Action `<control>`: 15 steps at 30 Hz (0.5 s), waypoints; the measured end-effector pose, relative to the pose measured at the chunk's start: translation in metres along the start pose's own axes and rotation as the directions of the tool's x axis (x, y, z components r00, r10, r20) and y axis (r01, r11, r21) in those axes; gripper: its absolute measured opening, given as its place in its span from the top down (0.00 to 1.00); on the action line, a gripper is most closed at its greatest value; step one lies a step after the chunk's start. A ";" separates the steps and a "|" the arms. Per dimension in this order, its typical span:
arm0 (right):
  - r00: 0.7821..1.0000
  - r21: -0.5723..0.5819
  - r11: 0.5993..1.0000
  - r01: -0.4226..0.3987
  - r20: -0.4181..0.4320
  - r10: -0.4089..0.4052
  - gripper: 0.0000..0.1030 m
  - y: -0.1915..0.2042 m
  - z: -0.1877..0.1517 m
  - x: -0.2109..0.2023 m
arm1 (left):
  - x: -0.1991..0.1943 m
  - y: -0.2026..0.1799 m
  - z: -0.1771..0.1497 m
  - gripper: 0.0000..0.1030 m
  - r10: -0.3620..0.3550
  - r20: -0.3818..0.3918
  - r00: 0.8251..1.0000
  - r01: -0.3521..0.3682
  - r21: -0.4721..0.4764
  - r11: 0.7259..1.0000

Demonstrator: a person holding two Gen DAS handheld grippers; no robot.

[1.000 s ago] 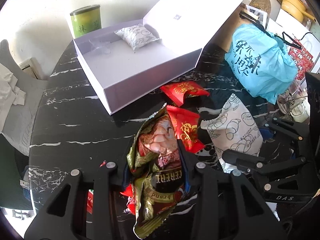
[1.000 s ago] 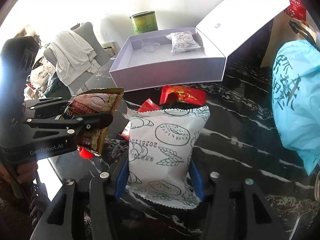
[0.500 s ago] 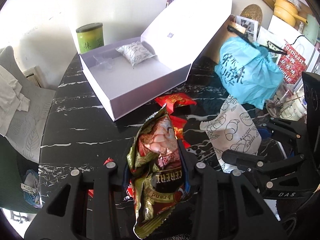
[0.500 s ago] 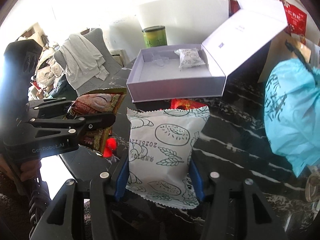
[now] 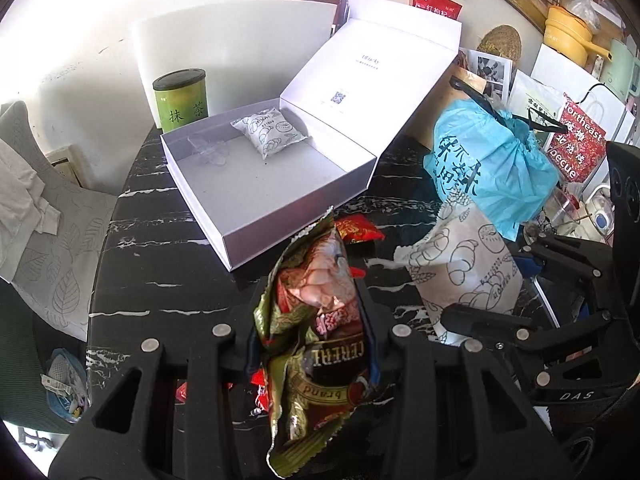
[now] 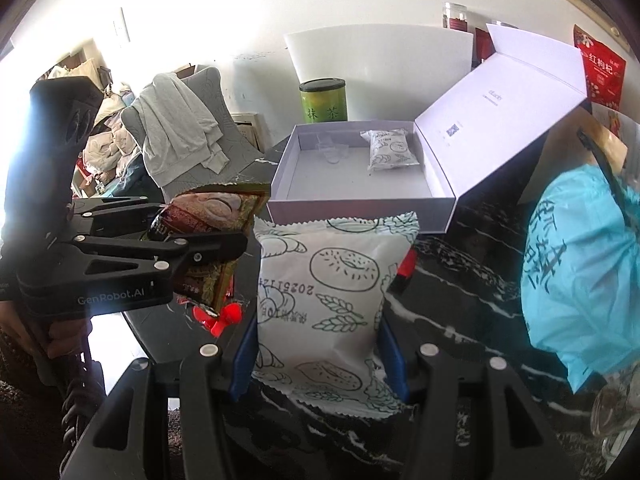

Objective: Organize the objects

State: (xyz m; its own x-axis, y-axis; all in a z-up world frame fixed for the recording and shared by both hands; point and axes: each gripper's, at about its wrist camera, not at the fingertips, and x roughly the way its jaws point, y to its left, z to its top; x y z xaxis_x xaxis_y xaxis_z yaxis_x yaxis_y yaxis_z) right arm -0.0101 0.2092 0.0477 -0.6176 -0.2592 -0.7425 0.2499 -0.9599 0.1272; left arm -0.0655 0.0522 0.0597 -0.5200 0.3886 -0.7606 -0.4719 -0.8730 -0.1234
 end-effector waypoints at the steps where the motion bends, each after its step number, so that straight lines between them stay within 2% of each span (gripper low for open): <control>1: 1.000 0.001 1.000 0.001 0.000 -0.001 0.47 -0.001 0.002 0.001 | 0.002 0.000 0.001 0.64 0.001 -0.003 1.000 -0.001 0.001 1.000; 15: 0.999 0.002 1.000 0.001 -0.048 -0.001 0.47 -0.021 0.034 0.039 | 0.035 0.016 0.030 0.64 0.001 -0.038 0.999 0.000 0.015 1.000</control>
State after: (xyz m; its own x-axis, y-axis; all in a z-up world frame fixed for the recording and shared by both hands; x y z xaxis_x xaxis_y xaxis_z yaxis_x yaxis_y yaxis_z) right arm -0.0648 0.2153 0.0383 -0.5815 -0.2526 -0.7733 0.2473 -0.9605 0.1278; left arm -0.1125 0.0606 0.0503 -0.4932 0.3765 -0.7842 -0.4824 -0.8685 -0.1135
